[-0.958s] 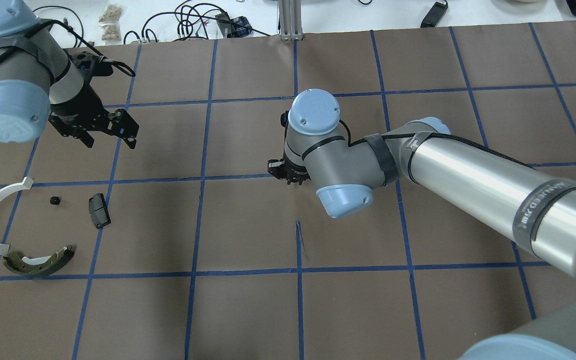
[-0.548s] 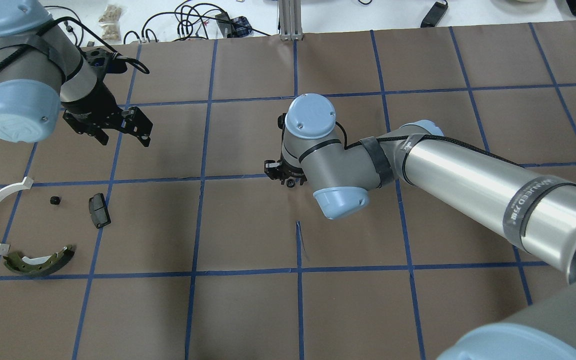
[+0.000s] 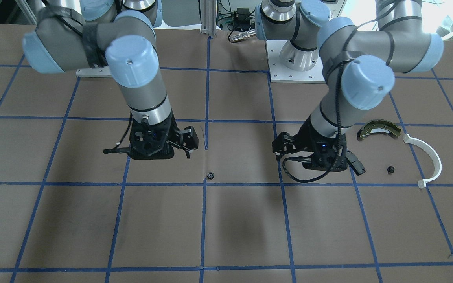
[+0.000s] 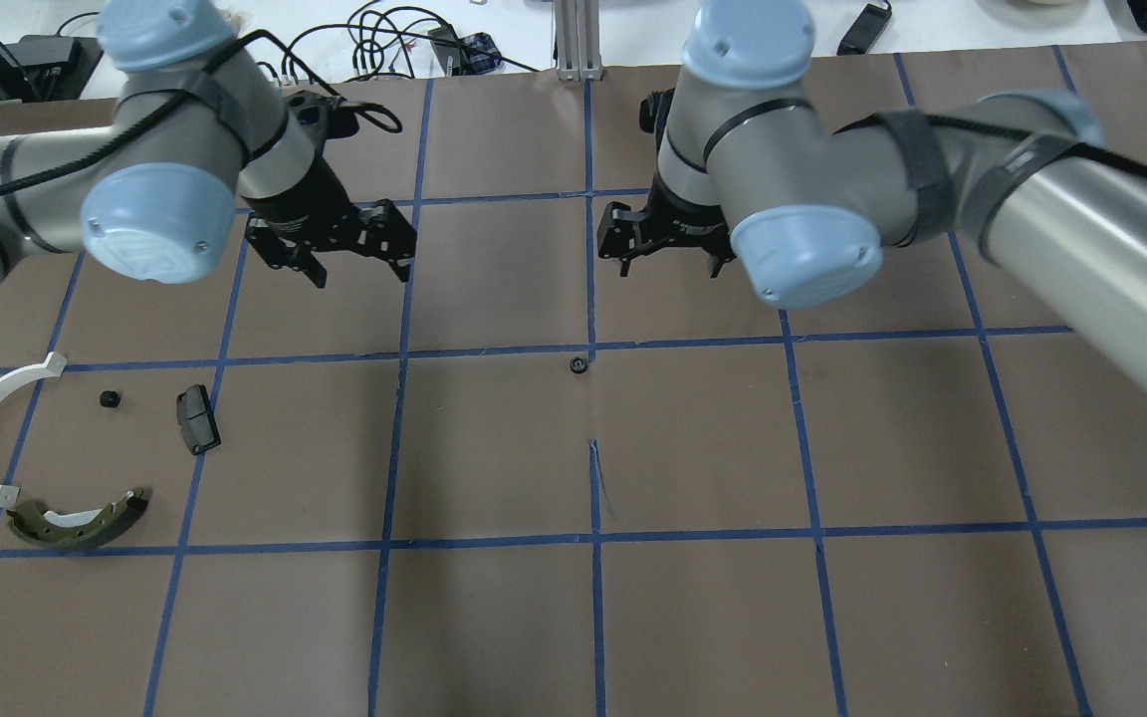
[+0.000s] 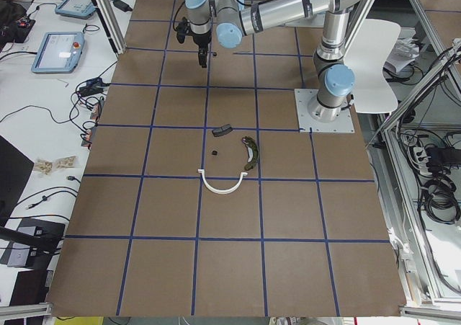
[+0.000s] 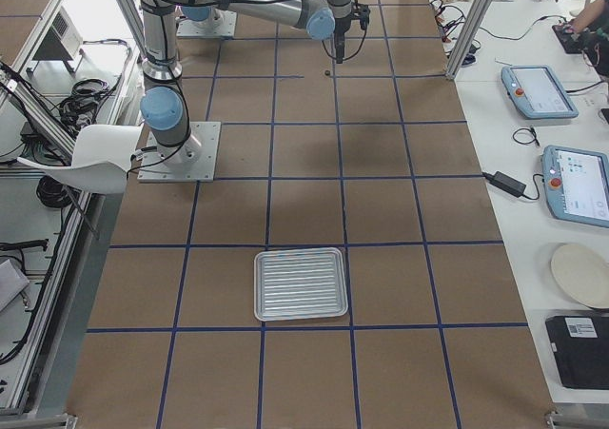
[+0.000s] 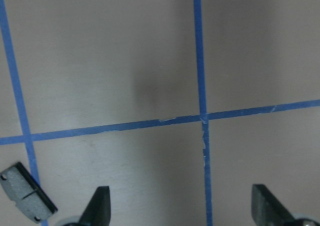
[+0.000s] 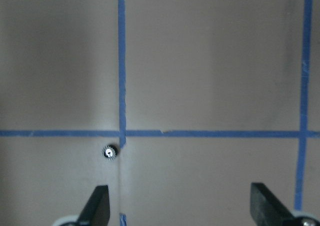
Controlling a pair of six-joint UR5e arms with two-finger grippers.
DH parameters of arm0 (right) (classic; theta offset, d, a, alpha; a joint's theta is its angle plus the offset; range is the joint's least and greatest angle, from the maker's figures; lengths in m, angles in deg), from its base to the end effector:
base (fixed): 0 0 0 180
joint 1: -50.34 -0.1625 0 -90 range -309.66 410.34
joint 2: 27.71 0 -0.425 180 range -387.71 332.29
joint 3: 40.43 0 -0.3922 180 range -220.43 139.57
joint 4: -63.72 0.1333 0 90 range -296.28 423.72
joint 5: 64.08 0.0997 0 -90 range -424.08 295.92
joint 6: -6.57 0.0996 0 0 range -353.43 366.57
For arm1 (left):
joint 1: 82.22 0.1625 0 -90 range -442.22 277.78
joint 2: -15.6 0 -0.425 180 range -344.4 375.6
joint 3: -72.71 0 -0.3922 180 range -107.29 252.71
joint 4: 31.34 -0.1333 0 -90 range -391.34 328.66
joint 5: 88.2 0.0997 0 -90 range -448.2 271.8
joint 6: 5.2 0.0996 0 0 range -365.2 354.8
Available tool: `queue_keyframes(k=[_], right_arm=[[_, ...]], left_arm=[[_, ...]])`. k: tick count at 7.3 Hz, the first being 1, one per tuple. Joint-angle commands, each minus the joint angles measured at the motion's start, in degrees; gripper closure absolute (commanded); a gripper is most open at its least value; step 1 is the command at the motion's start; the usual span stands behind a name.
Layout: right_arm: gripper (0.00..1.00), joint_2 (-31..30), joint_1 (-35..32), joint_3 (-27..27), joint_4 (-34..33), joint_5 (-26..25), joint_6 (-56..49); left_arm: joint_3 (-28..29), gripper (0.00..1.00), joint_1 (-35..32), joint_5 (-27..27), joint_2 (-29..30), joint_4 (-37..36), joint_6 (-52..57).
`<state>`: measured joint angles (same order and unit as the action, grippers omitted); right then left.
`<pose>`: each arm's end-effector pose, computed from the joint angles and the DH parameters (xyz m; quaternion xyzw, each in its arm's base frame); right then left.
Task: Place bearing gear from tray to pile
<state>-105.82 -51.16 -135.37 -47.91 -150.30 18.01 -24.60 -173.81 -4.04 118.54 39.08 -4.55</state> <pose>0.2508 -0.5313 0.3741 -0.0019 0.9986 -0.0345 0.0406 -0.1590 -0.5575 0.3407 -0.0192 -0.9985 -0.0063 0.0509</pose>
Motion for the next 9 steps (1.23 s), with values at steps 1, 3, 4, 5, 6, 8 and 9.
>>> queue_keyframes(k=[1,3,4,5,6,8,9], right_arm=[[0.00,-9.7,5.0,4.2,15.3,-2.0,-5.6],[0.00,-15.3,9.3,4.2,22.0,-7.9,-9.6],[0.00,-16.2,9.8,3.5,22.3,-7.9,-9.6],[0.00,-16.5,9.7,3.4,21.2,-7.7,-9.6],[0.00,-16.1,9.7,3.4,18.4,-7.6,-9.6],[0.00,-15.3,9.7,3.4,11.6,-6.9,-9.3],[0.00,-15.3,9.7,3.4,11.6,-7.0,-9.4]], left_arm=[[0.9,0.00,-9.0,0.5,3.8,-2.5,-6.8],[0.9,0.00,-13.4,2.0,8.0,-8.4,-13.3],[0.3,0.02,-15.3,2.1,10.2,-11.2,-15.1],[0.4,0.04,-17.0,2.6,12.5,-13.0,-15.7],[0.7,0.03,-18.4,4.9,14.2,-13.5,-17.9],[0.2,0.03,-18.7,5.7,17.0,-17.8,-18.5],[0.2,0.03,-18.8,5.8,18.4,-17.9,-18.6]])
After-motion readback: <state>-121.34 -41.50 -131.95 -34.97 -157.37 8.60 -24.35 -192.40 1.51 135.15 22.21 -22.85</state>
